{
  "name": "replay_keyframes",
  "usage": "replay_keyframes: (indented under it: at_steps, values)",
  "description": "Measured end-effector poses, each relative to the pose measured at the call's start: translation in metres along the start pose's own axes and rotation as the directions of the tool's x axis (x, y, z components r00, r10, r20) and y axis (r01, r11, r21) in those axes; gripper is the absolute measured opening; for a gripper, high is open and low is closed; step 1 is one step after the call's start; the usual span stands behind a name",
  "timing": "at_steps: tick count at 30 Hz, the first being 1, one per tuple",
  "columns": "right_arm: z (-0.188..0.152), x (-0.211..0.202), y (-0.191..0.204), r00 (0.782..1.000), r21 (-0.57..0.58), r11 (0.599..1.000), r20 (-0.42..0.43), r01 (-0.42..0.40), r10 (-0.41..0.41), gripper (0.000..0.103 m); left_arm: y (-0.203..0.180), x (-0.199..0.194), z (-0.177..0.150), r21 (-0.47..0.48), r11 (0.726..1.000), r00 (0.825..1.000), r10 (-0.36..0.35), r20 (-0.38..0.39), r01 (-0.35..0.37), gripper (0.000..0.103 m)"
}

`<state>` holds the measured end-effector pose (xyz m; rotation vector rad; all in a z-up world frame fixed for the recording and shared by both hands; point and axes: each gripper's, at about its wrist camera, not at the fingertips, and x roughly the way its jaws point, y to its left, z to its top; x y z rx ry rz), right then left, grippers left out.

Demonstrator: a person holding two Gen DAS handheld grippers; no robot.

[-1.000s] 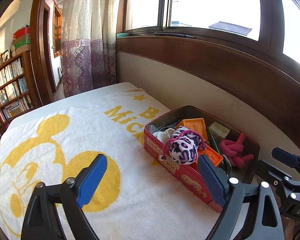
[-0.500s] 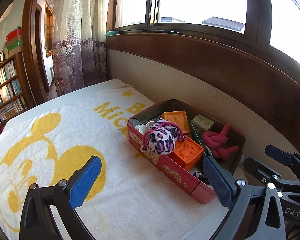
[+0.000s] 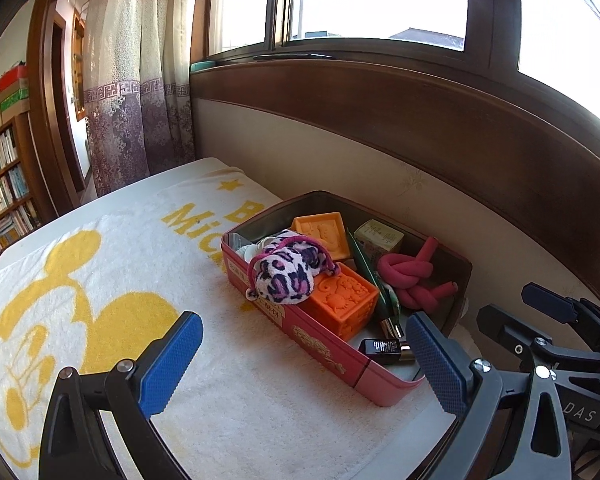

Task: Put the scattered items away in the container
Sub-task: 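Withdraw both open tools from the tin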

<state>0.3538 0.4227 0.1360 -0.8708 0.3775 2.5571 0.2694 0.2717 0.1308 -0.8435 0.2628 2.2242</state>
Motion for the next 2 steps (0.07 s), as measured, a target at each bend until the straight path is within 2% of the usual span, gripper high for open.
replay_keyframes:
  at_steps: [2]
  values:
    - [-0.0007,0.0009,-0.0012,1.000,0.002,1.000,-0.001,0.011,-0.011,0.082,-0.0015,0.0009,-0.0014,0.015,1.000,1.000,0.004,0.001,-0.004,0.103]
